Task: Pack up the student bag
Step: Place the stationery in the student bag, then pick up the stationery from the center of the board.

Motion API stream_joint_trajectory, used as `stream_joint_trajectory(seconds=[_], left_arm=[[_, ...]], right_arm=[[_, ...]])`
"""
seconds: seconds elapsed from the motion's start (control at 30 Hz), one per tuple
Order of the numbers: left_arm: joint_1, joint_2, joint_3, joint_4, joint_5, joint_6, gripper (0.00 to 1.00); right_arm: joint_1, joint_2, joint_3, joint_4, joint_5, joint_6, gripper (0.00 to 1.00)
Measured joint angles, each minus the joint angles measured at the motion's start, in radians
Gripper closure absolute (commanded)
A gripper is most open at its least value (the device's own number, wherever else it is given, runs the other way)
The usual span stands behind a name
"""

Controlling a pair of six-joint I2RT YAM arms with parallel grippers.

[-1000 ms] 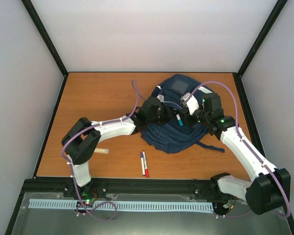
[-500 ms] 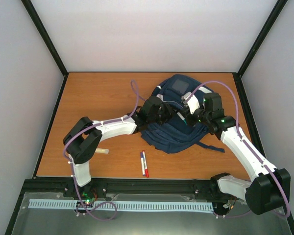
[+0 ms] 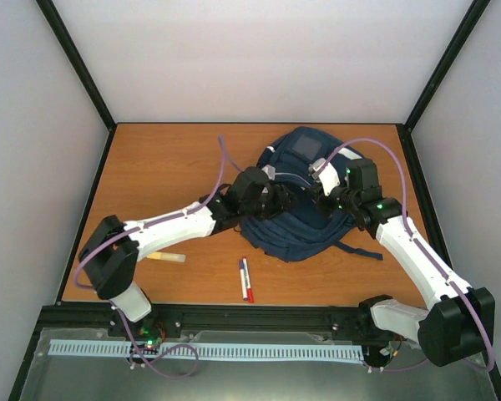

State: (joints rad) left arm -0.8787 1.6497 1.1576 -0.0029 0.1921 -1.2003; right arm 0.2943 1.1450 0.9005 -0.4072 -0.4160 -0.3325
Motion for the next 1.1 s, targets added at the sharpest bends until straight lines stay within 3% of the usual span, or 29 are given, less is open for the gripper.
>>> stream_joint_trajectory(seconds=[0.3,0.53,0.67,0.83,1.1], left_arm=[[-0.01,-0.237,-0.136,-0.396,-0.08,0.262,0.55],[-0.011,-0.28,-0.249,-0.612,-0.126,0.342,0.54],[-0.012,-0.279,-0.295,-0.676,-0.079,0.384,0.5],[-0.031,-0.279,-0.307,-0.699,-0.05,0.402,0.52],[-0.15,-0.274,-0.309,-0.659,-0.022,0.399,0.52]], right_arm=[[-0.003,0.0,0.0,-0.001,-0.008,-0.001,0.97],[-0.003,0.0,0.0,-0.001,-0.009,-0.002,0.97],[-0.003,0.0,0.0,-0.001,-0.009,-0.006,0.97],[-0.004,0.0,0.0,-0.002,-0.01,-0.01,0.97],[-0.004,0.0,0.0,-0.003,-0.01,-0.015,0.97]])
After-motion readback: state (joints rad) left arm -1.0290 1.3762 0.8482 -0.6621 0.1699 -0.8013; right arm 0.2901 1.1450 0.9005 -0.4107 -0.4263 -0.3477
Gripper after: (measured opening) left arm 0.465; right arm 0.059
